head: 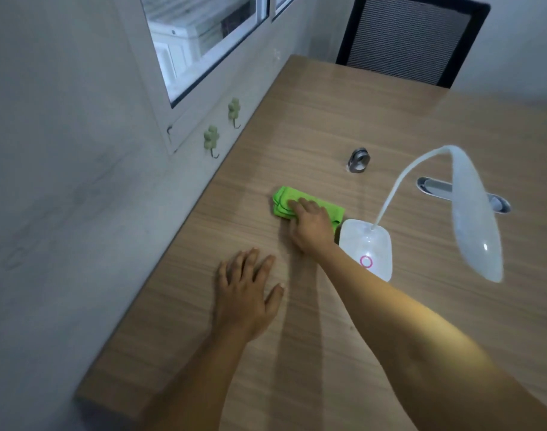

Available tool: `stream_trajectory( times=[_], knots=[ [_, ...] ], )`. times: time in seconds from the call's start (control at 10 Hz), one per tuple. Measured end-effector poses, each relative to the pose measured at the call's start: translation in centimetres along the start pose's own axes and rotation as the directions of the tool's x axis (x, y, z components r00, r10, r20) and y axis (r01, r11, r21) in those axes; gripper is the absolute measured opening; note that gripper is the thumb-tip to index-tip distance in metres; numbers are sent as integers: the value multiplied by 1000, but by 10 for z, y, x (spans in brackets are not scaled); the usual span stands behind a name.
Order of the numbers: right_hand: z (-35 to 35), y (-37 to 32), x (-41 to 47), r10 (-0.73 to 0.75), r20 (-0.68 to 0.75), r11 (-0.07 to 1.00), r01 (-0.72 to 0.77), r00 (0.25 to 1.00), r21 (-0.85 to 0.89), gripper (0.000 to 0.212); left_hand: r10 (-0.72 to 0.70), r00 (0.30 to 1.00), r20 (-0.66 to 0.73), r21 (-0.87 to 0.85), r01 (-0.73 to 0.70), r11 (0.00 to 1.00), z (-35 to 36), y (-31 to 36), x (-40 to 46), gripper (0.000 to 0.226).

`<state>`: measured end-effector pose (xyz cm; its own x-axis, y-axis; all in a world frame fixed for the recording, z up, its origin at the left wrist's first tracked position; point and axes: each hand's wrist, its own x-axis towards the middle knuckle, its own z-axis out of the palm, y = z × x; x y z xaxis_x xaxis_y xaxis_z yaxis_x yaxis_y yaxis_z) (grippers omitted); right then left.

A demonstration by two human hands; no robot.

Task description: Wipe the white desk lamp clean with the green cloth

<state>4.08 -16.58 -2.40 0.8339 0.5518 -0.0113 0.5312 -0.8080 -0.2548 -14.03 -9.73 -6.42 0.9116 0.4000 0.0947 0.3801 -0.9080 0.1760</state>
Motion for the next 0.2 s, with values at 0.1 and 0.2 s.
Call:
stream_trajectory(
  times=[0.1,0.2],
  knots=[
    [5,9,-4,-27,59,1000,26,998,15,51,10,1000,-10,7,-10,1000,1,0,0,58],
    [3,6,-11,-43,11,999,43,999,31,52,0,1000,-4,-6,0,1000,-1,0,0,58]
  ],
)
